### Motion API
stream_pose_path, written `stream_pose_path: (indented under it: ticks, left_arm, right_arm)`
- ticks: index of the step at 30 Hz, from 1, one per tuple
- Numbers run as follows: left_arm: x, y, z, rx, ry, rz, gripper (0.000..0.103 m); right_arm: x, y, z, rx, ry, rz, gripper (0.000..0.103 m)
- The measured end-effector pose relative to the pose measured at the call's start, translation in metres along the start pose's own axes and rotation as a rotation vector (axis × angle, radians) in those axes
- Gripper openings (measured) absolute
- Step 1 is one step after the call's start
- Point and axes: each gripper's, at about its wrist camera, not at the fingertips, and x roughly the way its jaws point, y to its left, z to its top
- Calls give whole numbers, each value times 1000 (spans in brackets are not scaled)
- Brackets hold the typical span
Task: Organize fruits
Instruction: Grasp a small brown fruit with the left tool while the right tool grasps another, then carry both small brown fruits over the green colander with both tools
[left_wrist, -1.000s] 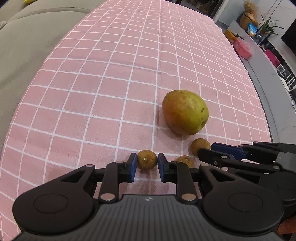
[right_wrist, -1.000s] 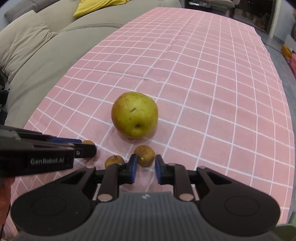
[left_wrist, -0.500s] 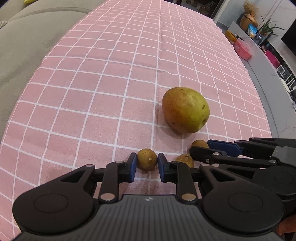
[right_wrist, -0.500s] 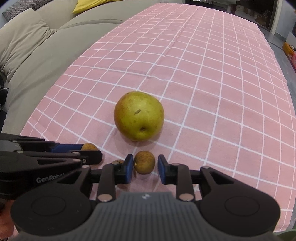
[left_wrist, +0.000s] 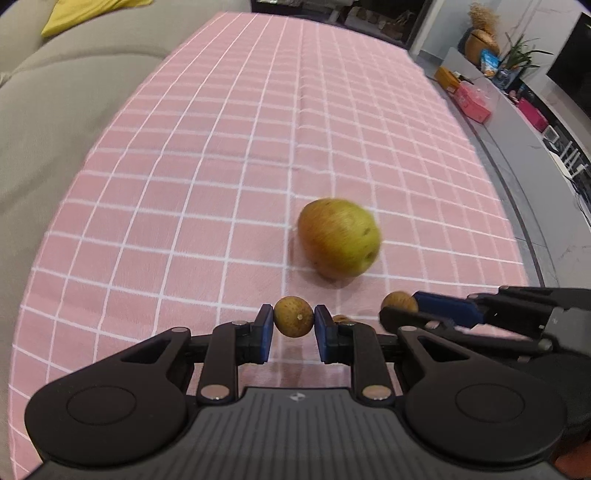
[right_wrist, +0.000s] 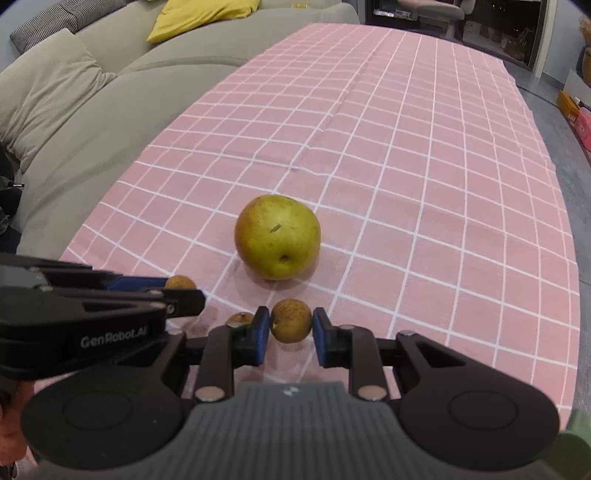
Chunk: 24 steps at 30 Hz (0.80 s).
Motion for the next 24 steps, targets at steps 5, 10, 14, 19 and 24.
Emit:
stream_pose_path:
  ticks: [5,10,14,19,24]
  left_arm:
    - [-22,-13,2,38,-43,-11,26]
    - [-41,-29,-1,75,-70,-29,26]
    - [-56,-46,-8,119,-90,-54,26]
    - [-70,-68,-18,165,-98,-95,26]
    - [-78,-92,-31,239,-97,-128,26]
  right_arm:
    - [-27,3,-10,-1,-44,-16,21]
    - [-55,2,-23,0,-71,-39,21]
    - [-75,3,-33,-10,-89,-55,21]
    - [-101,1,-50,-21,-110,-79,21]
    - [-123,-7,-66,-21,-120,-108,21]
